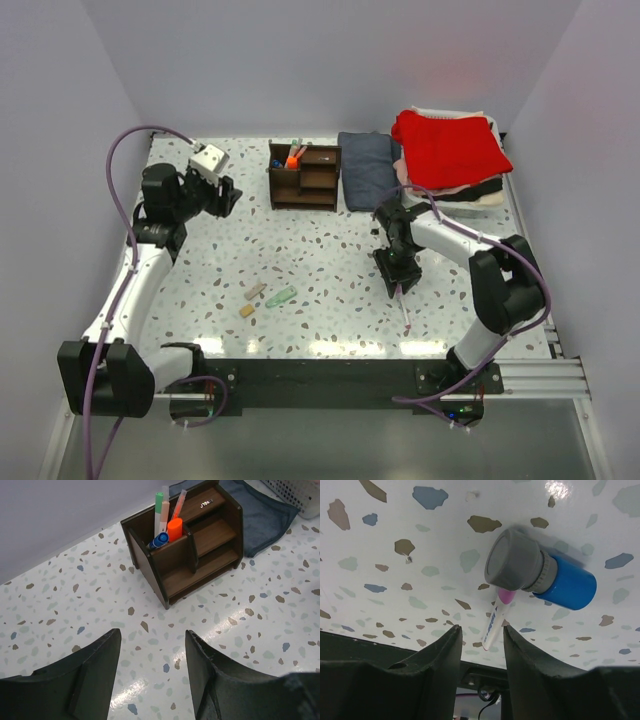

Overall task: Sort the stationery into containers
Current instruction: Pick up the pen from the center of the board.

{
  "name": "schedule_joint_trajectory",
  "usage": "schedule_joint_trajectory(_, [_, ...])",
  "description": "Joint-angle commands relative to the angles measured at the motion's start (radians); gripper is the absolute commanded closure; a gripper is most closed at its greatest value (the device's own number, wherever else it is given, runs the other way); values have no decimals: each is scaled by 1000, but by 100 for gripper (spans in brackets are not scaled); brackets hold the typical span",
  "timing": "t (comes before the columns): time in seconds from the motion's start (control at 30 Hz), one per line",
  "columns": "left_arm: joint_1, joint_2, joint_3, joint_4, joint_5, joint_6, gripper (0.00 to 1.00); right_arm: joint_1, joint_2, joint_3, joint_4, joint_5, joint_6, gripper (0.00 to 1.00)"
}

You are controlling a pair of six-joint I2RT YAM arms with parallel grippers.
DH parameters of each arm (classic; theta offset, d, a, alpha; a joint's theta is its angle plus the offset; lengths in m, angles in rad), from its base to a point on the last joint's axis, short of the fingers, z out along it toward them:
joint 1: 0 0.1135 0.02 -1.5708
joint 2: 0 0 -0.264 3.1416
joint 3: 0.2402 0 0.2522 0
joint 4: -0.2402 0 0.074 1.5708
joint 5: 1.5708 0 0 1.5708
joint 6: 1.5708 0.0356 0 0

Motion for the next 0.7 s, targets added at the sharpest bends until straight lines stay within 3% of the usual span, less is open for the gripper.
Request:
schedule_joint_trajectory(0.0, [7, 2, -22, 65, 25, -23, 41, -2, 22, 7, 40, 2, -11, 58])
schedule_joint_trajectory(0.5, [7, 7, -48, 88, 23, -32, 41, -5, 95, 13, 73, 54, -39, 60])
schedule_joint_trajectory(0.67, [7, 7, -63, 96, 30, -43, 41, -4, 112, -9, 110, 72, -40, 67])
